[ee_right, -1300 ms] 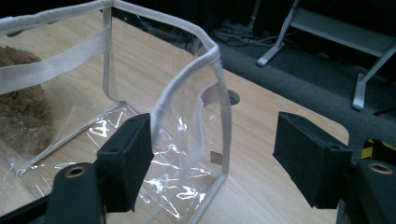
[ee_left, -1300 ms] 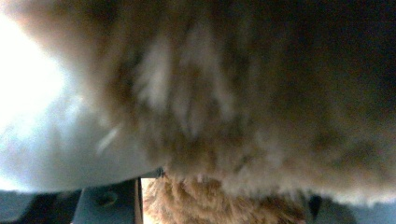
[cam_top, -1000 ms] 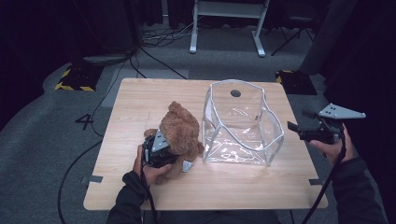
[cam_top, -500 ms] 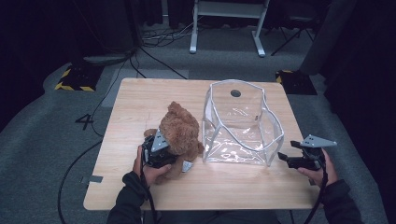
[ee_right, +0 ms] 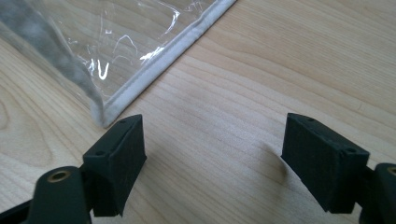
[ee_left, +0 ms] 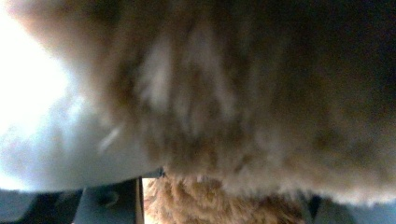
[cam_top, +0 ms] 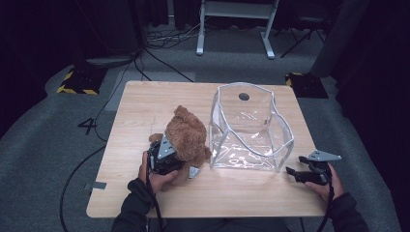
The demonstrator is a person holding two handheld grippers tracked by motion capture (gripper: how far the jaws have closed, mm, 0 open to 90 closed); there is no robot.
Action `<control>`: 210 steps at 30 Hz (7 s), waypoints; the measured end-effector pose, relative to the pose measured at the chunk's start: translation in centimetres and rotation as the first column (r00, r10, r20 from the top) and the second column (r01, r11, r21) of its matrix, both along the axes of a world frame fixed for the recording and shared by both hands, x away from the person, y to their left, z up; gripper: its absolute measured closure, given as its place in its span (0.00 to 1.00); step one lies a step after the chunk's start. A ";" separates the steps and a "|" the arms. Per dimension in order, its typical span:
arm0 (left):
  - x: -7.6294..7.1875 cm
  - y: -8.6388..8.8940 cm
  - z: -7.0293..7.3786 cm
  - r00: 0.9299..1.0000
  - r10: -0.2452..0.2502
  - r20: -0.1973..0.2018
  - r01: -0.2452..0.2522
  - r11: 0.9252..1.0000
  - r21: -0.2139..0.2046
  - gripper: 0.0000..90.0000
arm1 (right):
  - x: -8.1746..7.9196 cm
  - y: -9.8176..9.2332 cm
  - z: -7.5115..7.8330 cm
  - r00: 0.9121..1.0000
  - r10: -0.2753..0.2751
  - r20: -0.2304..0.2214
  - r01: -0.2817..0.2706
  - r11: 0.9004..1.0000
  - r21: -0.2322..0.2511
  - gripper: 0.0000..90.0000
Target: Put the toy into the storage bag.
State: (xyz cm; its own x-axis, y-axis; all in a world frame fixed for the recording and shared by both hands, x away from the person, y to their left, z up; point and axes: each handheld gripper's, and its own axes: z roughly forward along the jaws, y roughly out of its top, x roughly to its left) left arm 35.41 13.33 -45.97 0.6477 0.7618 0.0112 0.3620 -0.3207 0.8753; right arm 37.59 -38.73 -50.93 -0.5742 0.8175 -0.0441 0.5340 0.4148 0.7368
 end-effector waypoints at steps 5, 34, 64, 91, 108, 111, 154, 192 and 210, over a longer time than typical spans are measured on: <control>-0.5 0.0 0.2 1.000 -0.007 0.027 0.005 0.999 0.050 0.61 | 0.1 0.4 -0.2 1.000 0.006 0.008 -0.006 1.000 0.004 0.24; -0.4 1.7 3.9 0.993 0.021 0.113 -0.009 0.994 -0.107 0.66 | -0.1 0.1 -0.3 1.000 0.000 -0.007 0.001 1.000 0.030 0.24; -0.2 1.5 9.3 0.973 0.019 0.231 0.024 0.983 -0.183 0.65 | -0.1 0.1 -0.4 1.000 0.000 -0.007 0.001 1.000 0.030 0.24; 1.5 -1.2 14.3 0.953 -0.020 0.302 0.091 0.970 -0.224 0.65 | -0.1 0.1 -0.4 1.000 -0.001 -0.008 0.001 1.000 0.031 0.24; 2.4 -3.7 17.8 0.934 -0.062 0.351 0.160 0.953 -0.258 0.64 | -0.1 0.1 -0.3 1.000 -0.001 -0.008 0.001 1.000 0.029 0.24; 2.8 -4.4 18.3 0.933 -0.081 0.350 0.189 0.939 -0.287 0.64 | 0.0 0.1 -0.4 1.000 -0.001 -0.008 0.001 1.000 0.031 0.24; 7.2 -15.7 19.4 0.920 -0.239 0.309 0.328 0.903 -0.277 0.63 | -0.1 0.1 -0.3 1.000 0.011 -0.009 -0.011 1.000 0.029 0.25; 8.6 -17.1 13.3 0.923 -0.353 0.152 0.354 0.935 0.023 0.61 | -0.1 0.1 -0.3 1.000 0.012 -0.008 -0.011 1.000 0.029 0.25; 10.1 -17.9 12.6 0.928 -0.362 -0.084 0.372 0.910 0.186 0.55 | -0.1 0.1 -0.3 1.000 0.018 -0.005 -0.017 0.999 0.029 0.26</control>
